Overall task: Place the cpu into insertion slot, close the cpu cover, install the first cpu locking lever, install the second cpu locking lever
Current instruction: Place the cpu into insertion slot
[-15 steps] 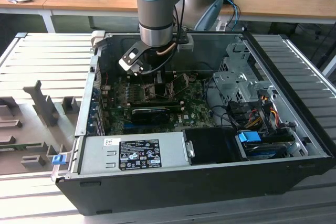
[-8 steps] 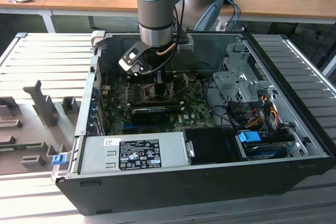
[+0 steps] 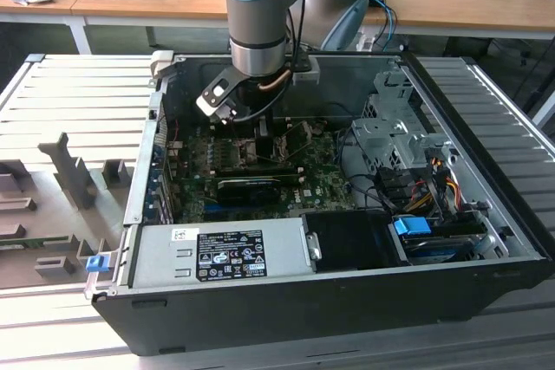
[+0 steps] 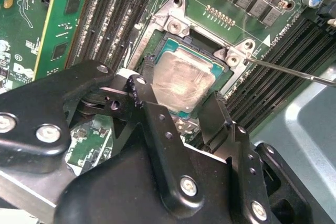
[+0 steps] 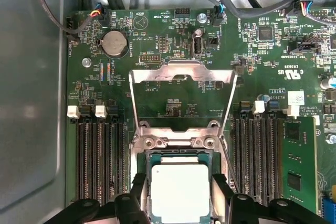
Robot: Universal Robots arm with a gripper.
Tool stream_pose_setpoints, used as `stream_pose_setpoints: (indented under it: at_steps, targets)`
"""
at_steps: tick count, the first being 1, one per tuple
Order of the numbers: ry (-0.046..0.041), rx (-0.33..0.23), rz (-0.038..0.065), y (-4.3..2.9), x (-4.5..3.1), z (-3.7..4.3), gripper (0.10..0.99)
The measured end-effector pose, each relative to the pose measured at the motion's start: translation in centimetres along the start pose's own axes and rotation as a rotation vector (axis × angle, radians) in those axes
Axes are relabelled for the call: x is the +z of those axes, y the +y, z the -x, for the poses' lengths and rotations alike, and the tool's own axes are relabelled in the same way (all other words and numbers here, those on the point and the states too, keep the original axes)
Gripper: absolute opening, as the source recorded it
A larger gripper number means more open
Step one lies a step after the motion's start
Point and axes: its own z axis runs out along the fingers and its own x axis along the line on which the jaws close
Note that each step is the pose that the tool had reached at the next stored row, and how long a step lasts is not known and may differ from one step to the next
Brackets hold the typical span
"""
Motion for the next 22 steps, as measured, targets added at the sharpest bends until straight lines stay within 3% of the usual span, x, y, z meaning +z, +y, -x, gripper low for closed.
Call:
stream_pose_setpoints:
  at_steps: [6, 7, 9, 10, 14, 22]
  targets:
    - [-0.0012, 0.0, -0.001, 0.05, -0.67, -0.01, 0.588]
    - [-0.0011, 0.0, -0.001, 0.06, -0.72, -0.02, 0.459]
    - [-0.0012, 0.0, -0.001, 0.06, -0.82, -0.01, 0.337]
    - [-0.0011, 0.0, -0.001, 0.07, -0.83, -0.02, 0.337]
    - [-0.0013, 0.0, -0.001, 0.08, -1.07, -0.01, 0.106]
    - [-0.0013, 0.001, -0.002, 0.13, -1.61, -0.02, 0.106]
